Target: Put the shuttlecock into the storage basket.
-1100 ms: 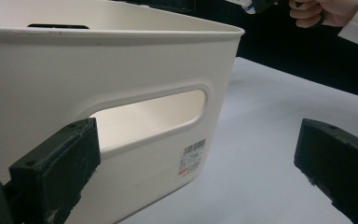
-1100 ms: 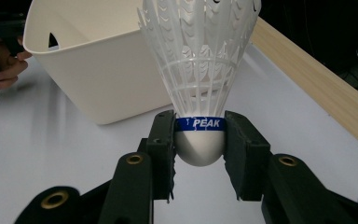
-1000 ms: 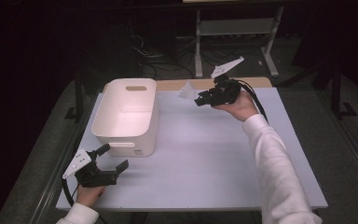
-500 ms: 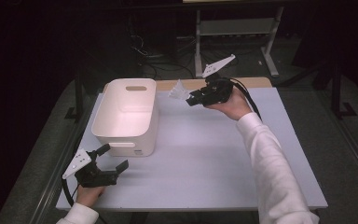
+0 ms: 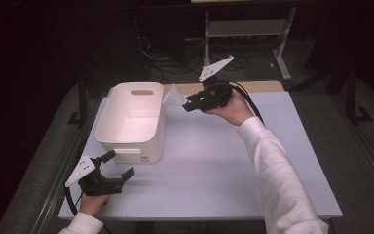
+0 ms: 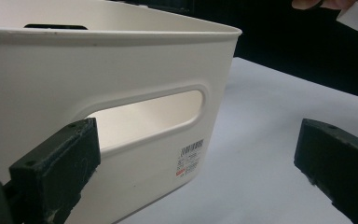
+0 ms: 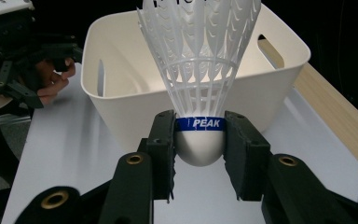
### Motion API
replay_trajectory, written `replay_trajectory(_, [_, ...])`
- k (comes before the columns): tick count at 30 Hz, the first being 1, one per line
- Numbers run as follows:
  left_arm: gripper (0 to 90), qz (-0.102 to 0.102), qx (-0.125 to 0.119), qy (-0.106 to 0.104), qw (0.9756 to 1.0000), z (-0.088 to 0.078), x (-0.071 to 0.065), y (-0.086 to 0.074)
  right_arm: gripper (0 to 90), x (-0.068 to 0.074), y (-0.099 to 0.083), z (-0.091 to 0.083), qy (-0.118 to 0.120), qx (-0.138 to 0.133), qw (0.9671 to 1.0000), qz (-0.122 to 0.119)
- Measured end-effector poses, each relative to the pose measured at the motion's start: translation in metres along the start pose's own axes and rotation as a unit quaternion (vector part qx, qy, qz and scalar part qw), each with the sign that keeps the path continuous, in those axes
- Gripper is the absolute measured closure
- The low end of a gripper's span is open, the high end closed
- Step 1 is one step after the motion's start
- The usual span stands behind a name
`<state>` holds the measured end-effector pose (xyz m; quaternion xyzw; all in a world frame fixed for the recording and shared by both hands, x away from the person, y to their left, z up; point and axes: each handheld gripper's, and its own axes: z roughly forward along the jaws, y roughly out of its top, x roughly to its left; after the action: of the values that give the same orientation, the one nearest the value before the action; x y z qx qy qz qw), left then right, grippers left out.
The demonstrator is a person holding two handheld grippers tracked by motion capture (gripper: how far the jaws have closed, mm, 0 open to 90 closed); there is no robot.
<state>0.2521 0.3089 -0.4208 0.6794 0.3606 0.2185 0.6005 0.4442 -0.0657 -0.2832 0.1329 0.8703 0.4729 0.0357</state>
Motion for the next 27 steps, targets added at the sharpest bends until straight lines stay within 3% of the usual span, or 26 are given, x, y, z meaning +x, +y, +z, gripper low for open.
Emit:
replay_trajectory(10, [0.0, 0.007, 0.005, 0.0, 1.0, -0.001, 0.001, 0.0, 63.6, 0.009, 0.014, 0.011, 0.01, 0.002, 0.9997, -0.021])
replay_trajectory(22, [0.0, 0.01, 0.006, -0.001, 0.9999, -0.001, 0.001, 0.0, 63.7, 0.009, 0.016, 0.023, 0.014, 0.005, 0.9998, -0.013])
replay_trajectory(27, [0.0, 0.011, 0.006, -0.001, 0.9999, -0.001, 0.001, 0.0, 63.6, 0.01, 0.018, 0.03, 0.016, 0.006, 0.9995, -0.027])
